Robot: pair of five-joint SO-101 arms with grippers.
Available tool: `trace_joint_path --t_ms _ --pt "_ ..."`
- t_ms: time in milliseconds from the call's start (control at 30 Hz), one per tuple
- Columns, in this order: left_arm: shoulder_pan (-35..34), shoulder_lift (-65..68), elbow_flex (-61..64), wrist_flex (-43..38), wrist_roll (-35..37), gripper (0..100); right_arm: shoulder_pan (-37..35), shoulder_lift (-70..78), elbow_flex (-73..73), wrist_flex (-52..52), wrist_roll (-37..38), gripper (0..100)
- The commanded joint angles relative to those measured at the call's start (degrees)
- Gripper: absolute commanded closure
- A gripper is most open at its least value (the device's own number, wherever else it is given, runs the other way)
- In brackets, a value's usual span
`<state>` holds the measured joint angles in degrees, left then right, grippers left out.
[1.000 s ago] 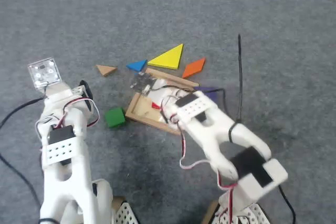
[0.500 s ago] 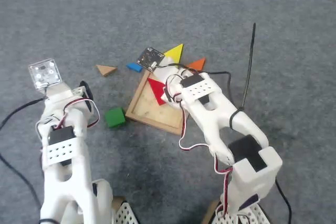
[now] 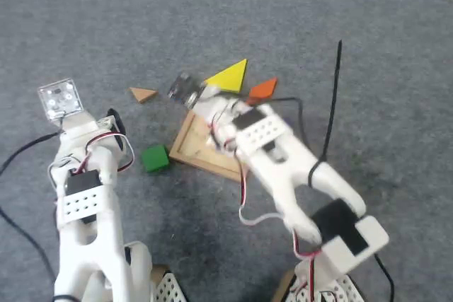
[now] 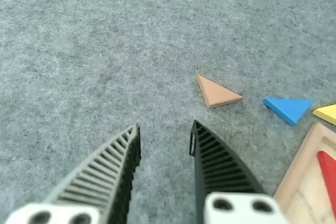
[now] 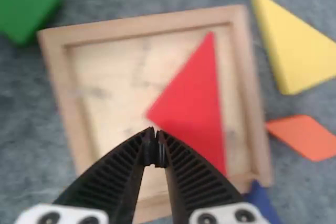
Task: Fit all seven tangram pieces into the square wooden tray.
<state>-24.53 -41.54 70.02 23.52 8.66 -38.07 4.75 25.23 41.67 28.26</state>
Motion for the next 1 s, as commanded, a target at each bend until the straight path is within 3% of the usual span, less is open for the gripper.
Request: trace_joint_path --t_ms 0,367,633,833,967 --pt "0.4 -1.9 -0.6 -1.1 -0.4 86 -1.6 -3.7 4.6 -8.5 -0.4 99.0" --pt "0.4 -1.9 -0.6 -1.1 -0.4 86 3.8 12.1 -6.0 -13.6 -0.2 99.1" --pt "0.5 -1.9 -0.5 -1.1 -0.4 86 4.3 13.3 -8.9 -14.0 0.0 99.1" --pt "0.5 -1.9 -0.5 -1.1 -0.4 86 7.3 13.2 -8.7 -13.6 8.8 99.1" --pt "0.5 -1.9 -0.5 -1.1 -0.4 86 7.9 13.2 -8.7 -13.6 9.5 99.1"
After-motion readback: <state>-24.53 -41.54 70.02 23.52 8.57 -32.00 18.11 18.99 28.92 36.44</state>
